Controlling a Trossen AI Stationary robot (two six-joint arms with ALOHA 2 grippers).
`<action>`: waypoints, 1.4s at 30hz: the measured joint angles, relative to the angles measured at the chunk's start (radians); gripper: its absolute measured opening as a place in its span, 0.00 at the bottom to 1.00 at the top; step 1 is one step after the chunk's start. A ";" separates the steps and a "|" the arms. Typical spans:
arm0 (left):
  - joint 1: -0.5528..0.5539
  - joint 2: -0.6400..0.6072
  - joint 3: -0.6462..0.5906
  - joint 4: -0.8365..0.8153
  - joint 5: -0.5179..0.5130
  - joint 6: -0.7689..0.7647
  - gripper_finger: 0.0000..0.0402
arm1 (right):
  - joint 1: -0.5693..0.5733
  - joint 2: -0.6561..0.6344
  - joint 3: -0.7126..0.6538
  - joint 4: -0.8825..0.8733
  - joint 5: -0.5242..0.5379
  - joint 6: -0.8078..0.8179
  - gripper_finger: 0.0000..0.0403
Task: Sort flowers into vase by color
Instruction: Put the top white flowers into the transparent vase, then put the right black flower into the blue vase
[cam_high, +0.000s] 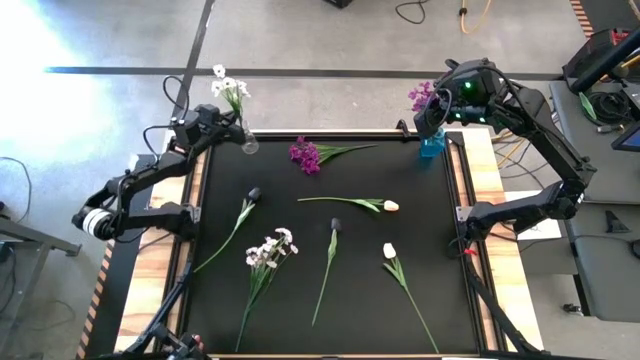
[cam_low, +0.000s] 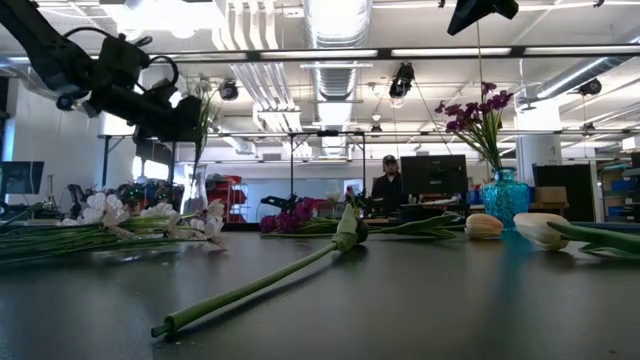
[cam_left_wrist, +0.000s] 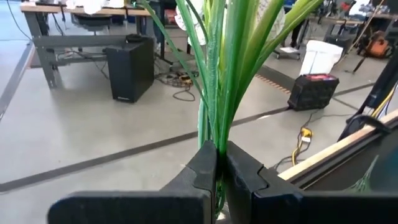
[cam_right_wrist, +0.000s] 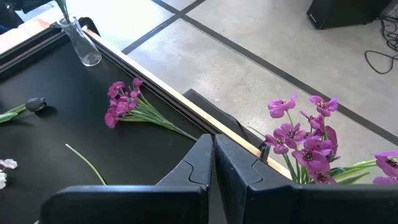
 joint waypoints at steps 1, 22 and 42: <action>0.000 0.010 0.000 -0.001 0.000 0.005 0.00 | 0.000 0.000 0.000 0.000 0.000 0.000 0.03; 0.000 -0.052 0.000 -0.127 0.053 0.029 0.25 | 0.000 0.000 0.000 0.004 0.008 0.000 0.03; -0.006 -0.556 0.000 -0.607 0.230 0.037 0.19 | 0.006 -0.035 0.000 0.000 -0.003 -0.035 0.03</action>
